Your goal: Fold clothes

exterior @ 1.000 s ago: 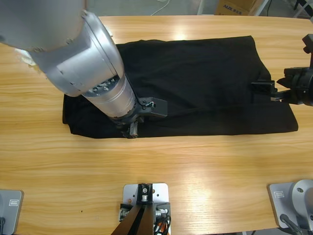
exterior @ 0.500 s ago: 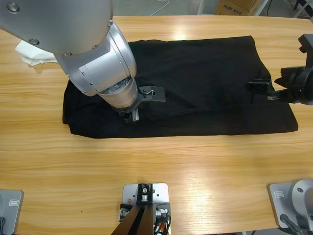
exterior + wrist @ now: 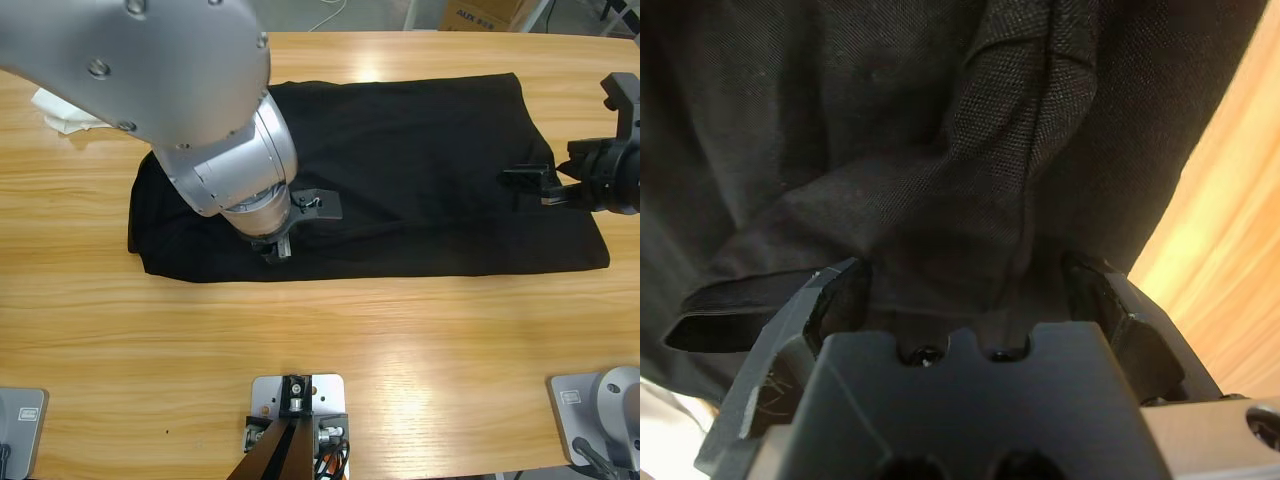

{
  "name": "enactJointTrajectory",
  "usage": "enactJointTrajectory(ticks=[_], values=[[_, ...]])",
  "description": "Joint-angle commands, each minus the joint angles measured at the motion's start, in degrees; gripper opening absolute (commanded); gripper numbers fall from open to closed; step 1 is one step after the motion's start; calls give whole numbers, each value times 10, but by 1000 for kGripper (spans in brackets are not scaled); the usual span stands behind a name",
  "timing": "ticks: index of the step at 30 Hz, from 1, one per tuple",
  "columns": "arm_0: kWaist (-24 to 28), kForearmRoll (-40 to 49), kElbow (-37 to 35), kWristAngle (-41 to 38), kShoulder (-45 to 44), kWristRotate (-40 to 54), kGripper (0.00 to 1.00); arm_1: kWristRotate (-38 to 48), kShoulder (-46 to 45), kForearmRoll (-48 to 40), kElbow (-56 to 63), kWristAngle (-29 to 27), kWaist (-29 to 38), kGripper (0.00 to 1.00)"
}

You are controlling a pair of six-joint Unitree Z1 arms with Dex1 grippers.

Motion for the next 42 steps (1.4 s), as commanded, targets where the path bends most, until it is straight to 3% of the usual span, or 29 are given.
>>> enactJointTrajectory(ticks=[1, 2, 19, 28, 35, 42], values=[[-4, 6, 8, 17, 35, -17, 59, 7, 15, -8, 14, -2, -3, 1000], [-4, 6, 4, 20, 34, -18, 0, 9, 17, -9, 14, -1, -3, 1000], [-4, 12, -26, 22, 32, -71, 0, 16, 43, -14, 12, 3, -3, 1000], [-4, 201, -231, -84, 81, -277, 0, 16, 48, -18, 12, 4, -3, 1000], [-4, 280, -247, -109, 105, -369, 0, 16, 44, -19, 13, 4, -3, 1000], [-2, 305, -253, -104, 122, -419, 0, 16, 46, -19, 14, 5, -3, 1000]])
